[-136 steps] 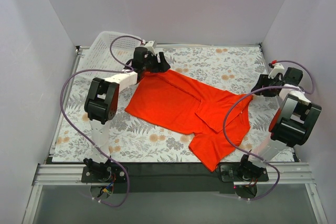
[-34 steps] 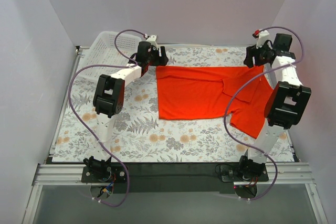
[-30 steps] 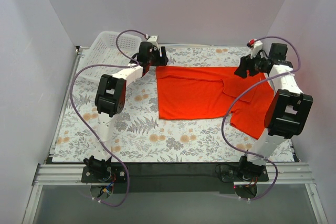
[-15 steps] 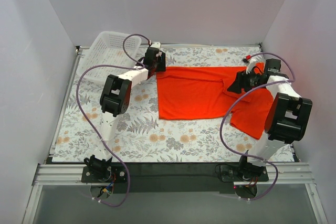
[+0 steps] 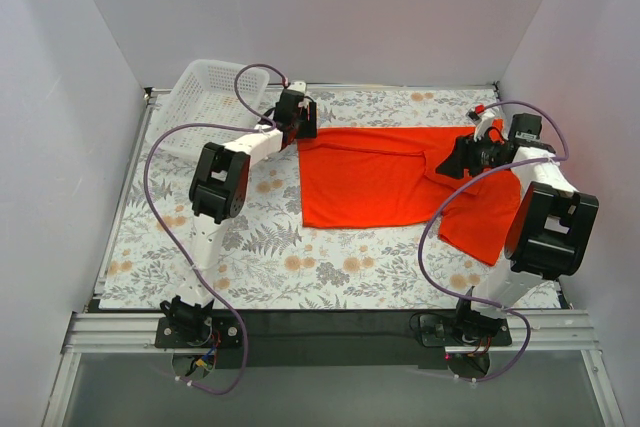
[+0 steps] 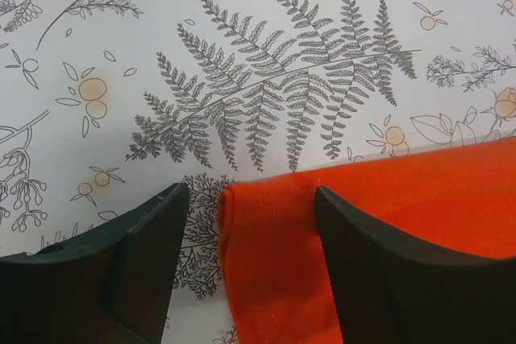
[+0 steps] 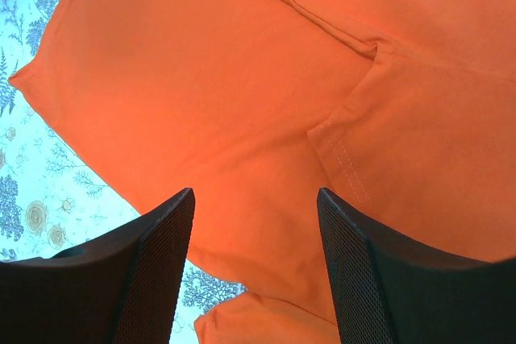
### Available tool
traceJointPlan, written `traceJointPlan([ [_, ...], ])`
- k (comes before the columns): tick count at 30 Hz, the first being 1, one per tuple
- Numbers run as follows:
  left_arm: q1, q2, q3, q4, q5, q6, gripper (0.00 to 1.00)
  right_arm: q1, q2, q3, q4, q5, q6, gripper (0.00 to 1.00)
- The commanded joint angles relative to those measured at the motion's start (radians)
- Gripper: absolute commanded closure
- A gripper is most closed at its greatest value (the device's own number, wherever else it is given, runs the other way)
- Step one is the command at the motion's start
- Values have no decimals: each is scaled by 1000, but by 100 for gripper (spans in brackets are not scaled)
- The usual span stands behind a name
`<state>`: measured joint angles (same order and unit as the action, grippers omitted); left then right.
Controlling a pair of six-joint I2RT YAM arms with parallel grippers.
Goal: Fold and stack the t-shirts
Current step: Fold the tshirt
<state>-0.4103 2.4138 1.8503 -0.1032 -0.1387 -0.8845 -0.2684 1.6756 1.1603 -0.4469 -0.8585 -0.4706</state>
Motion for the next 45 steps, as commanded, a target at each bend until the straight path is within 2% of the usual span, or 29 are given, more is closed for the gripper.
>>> traceJointPlan([
  [1, 1, -116, 44, -39, 22, -30, 41, -3, -51, -13, 10, -19, -3, 42],
  [12, 14, -156, 7, -90, 28, -82, 41, -5, -65, -30, 10, -19, -7, 42],
  [23, 48, -217, -42, -90, 129, -140, 41, -5, -63, -36, 10, -25, -8, 42],
  [36, 57, -110, 23, -177, 197, -139, 52, -6, -65, -39, 8, -20, -7, 42],
  [45, 57, -68, 44, -228, 119, -108, 52, -11, -65, -39, 8, -28, -3, 42],
])
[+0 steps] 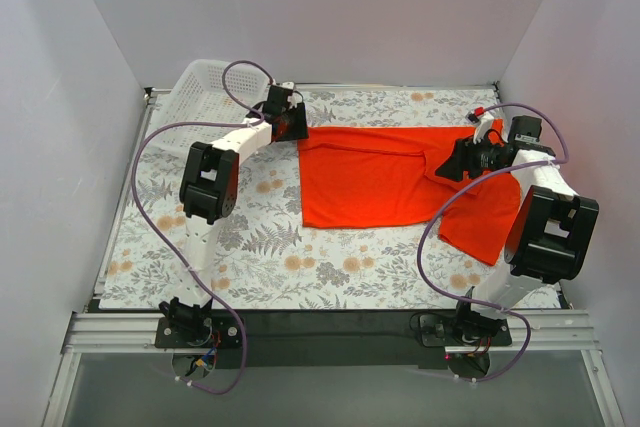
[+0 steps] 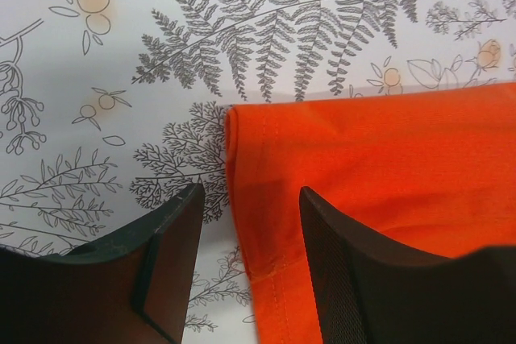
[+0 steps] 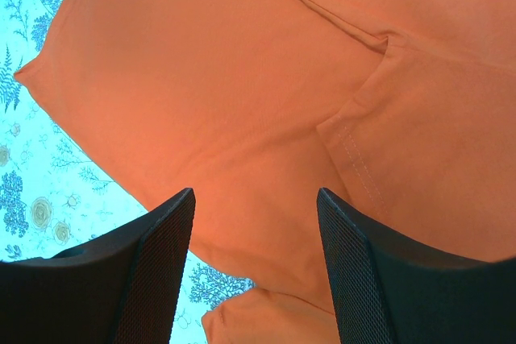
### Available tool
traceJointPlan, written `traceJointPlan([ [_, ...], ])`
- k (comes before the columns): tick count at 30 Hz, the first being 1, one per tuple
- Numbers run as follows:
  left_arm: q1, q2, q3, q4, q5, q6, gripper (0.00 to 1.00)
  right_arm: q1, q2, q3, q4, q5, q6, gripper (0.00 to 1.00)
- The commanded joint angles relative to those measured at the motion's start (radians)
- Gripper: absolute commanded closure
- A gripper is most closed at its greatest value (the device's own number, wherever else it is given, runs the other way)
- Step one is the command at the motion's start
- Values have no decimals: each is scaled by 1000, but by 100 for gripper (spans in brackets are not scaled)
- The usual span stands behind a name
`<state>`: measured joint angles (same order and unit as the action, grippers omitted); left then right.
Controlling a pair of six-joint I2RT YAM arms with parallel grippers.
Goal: Fold and stack the t-shirts
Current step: Fold the tshirt
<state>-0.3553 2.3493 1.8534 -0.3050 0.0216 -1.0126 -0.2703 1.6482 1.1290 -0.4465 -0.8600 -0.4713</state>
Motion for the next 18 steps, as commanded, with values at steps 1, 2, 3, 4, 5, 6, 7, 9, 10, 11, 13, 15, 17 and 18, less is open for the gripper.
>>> traceJointPlan([
  [1, 1, 4, 44, -28, -38, 22, 52, -9, -37, -6, 9, -25, -3, 42],
  [2, -1, 5, 49, -31, -38, 23, 53, -10, -37, -8, 9, -27, -3, 42],
  [3, -1, 13, 53, -32, -23, 23, 56, -10, -37, -8, 9, -27, -3, 42],
  [4, -2, 18, 59, -36, -23, 23, 62, -10, -37, -8, 9, -27, -3, 42],
  [5, -5, 22, 59, -36, -23, 23, 65, -12, -37, -6, 9, -27, -1, 42],
  [6, -8, 22, 64, -37, 10, 23, 67, -13, -37, -6, 8, -28, -1, 42],
  [7, -16, 25, 63, -37, 14, 23, 69, -17, -37, -6, 9, -30, -1, 42],
  [9, -22, 33, 66, -42, 20, 26, 70, -18, -37, -8, 8, -33, 0, 42],
  [10, -28, 36, 69, -45, 20, 26, 71, -20, -37, -6, 8, -34, 2, 42],
  [11, -28, 39, 69, -45, 17, 26, 72, -21, -37, -6, 8, -34, 2, 42],
  [13, -30, 41, 69, -49, -1, 26, 76, -26, -37, -6, 8, -37, 2, 42],
  [15, -28, 36, 66, -54, -17, 37, 81, -27, -39, -6, 8, -40, 3, 42],
  [17, -27, 30, 64, -55, -69, 43, 85, -30, -39, -8, 8, -42, 3, 42],
  [18, -28, 21, 64, -54, -78, 51, 89, -29, -39, -6, 8, -43, 3, 42],
])
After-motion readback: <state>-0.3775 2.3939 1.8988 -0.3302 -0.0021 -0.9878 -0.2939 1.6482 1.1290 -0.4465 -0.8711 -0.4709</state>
